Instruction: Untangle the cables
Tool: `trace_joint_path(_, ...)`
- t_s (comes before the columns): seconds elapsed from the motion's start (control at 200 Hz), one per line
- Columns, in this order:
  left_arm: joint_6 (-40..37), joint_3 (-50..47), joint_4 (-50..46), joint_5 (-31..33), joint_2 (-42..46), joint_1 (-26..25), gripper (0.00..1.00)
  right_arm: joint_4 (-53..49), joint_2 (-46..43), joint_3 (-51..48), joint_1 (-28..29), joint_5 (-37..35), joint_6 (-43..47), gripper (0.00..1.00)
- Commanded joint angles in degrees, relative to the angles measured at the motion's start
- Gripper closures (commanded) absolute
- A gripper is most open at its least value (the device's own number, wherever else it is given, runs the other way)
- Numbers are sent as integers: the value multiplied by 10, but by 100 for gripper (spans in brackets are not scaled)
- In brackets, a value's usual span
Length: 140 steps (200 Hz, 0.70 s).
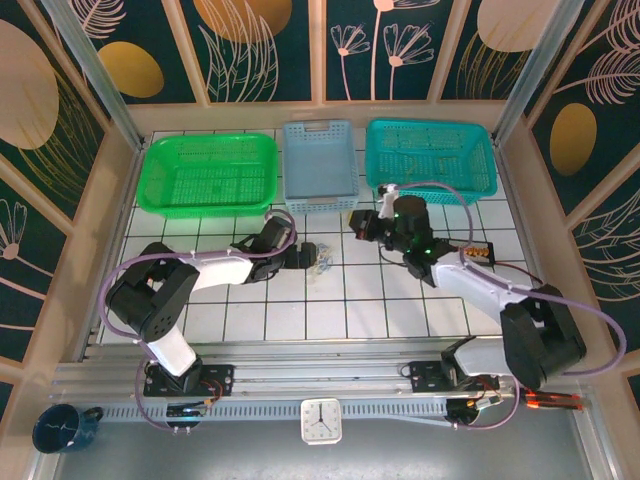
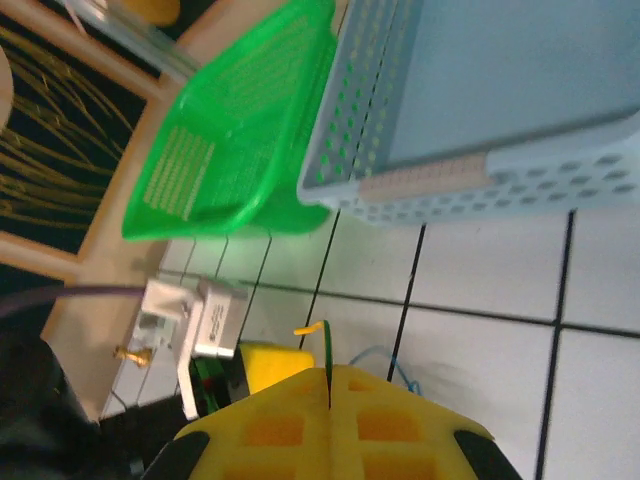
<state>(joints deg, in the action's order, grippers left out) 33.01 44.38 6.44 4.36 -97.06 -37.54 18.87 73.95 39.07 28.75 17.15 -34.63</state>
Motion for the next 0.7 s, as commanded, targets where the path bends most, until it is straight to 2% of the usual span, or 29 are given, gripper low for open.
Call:
trace_joint_path(0.0,-8,-18,-24,15,-8,-3,1,-13,-50,23,-34,-9,13,100)
trace_joint_path(0.16,-4,-21,-16,12,-25,-3,1,-31,-81,33,-59,-12,24,100)
trace_joint_path(0.38,-2,-18,-20,9,-15,-3,1,-29,-80,30,-61,13,16,100)
trace_joint_path(0.696,-3,-25,5,-45,121,-2,1,-16,-58,36,-18,30,5,100)
